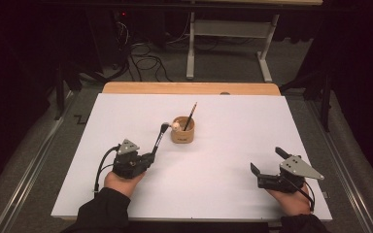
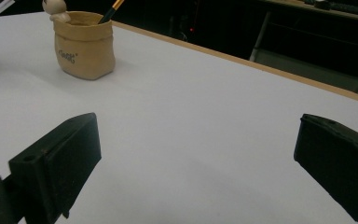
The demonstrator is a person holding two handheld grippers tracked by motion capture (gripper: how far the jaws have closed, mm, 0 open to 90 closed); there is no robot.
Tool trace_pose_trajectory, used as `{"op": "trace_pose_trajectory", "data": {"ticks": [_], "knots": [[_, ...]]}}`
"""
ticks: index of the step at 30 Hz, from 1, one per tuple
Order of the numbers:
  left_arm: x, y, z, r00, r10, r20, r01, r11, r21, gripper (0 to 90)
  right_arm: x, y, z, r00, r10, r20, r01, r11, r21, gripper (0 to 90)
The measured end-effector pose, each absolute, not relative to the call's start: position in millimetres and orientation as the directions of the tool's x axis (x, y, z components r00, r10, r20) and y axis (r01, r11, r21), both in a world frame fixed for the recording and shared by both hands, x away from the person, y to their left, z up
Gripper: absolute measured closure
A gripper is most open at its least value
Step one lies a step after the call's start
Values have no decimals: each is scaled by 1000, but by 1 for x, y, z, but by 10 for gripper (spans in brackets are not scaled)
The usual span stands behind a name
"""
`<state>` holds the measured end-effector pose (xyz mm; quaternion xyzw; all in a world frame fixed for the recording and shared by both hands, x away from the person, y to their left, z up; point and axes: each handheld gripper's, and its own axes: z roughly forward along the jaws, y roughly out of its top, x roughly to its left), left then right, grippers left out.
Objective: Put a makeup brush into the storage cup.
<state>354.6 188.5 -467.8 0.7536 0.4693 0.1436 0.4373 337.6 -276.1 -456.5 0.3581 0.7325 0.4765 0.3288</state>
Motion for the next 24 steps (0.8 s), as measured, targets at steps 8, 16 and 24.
{"op": "trace_pose_trajectory", "data": {"ticks": [8,16,24], "knots": [[349,192,-470,527,827,-197,534,-142,833,794,338,-274,-457,-527,837,-147,213,298,931,9],[343,194,-467,544,819,-185,467,-112,877,793,338,-274,-457,-528,836,-150,210,299,931,9],[338,193,-464,558,815,-153,394,-98,914,793,337,-274,-457,-531,834,-152,205,300,932,9]]}}
